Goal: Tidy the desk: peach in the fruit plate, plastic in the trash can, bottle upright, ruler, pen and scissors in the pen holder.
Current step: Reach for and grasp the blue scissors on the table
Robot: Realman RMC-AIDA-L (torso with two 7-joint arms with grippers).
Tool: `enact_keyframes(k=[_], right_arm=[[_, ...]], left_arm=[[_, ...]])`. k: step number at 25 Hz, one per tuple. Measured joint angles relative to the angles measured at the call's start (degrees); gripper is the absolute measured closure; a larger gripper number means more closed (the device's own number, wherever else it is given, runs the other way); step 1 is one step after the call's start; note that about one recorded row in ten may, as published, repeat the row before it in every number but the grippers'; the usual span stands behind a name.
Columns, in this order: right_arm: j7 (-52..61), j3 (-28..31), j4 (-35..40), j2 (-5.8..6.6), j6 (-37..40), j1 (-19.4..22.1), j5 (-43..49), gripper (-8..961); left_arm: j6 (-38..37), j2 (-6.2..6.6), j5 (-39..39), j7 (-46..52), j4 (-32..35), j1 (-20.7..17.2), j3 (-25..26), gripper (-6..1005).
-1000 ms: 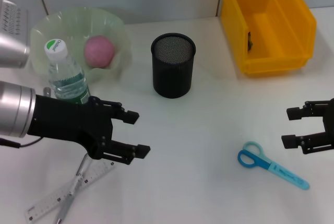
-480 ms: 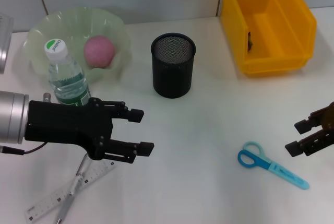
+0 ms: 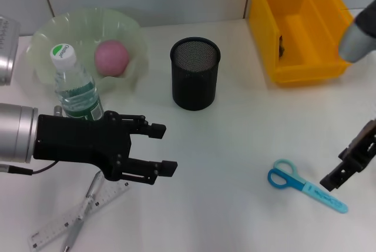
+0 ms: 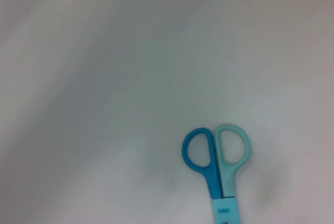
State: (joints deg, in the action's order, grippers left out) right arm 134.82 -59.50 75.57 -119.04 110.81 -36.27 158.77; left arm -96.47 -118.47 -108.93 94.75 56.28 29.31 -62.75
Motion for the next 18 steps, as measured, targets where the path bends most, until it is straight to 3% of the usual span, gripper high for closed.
enact_keyframes(k=[8, 18], right_arm=[[5.6, -10.0, 0.0, -0.19, -2.3, -1.2, 0.3, 123], [7.5, -13.3, -0.3, -0.35, -3.9, -1.4, 0.4, 124]], left_arm=[[0.3, 0.10, 0.1, -1.5, -1.6, 0.0, 0.1, 208], [0.4, 0.26, 0.3, -6.7, -7.2, -1.4, 3.0, 209]])
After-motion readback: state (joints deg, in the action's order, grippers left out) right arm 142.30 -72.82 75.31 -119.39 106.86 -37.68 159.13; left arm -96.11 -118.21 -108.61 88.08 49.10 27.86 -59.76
